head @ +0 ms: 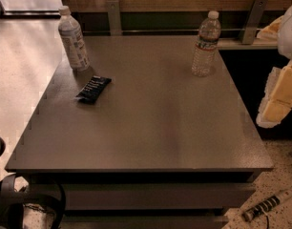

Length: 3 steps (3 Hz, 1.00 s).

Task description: Move water bottle near rxbar blueberry

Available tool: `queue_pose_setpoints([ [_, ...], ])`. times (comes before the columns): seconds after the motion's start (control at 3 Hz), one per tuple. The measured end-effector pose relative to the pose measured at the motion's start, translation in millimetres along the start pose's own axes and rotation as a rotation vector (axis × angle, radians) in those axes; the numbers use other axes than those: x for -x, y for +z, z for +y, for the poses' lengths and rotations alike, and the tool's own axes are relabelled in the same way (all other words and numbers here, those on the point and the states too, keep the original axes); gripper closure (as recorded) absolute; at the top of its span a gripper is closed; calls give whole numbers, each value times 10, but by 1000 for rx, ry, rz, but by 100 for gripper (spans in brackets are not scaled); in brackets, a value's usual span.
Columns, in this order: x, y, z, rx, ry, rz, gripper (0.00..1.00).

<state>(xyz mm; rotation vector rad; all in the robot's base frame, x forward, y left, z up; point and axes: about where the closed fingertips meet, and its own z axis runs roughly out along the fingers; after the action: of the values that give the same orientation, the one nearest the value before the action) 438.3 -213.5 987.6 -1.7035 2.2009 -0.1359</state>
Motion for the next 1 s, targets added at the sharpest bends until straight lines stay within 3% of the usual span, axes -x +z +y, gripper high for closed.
queue_pose_setpoints([
  [0.33,0,-1,0,0,0,0,0],
  [0.67,-47,22,-140,-21,42,-5,0],
  [1.0,-201,87,-418,-67,144,-62,0],
])
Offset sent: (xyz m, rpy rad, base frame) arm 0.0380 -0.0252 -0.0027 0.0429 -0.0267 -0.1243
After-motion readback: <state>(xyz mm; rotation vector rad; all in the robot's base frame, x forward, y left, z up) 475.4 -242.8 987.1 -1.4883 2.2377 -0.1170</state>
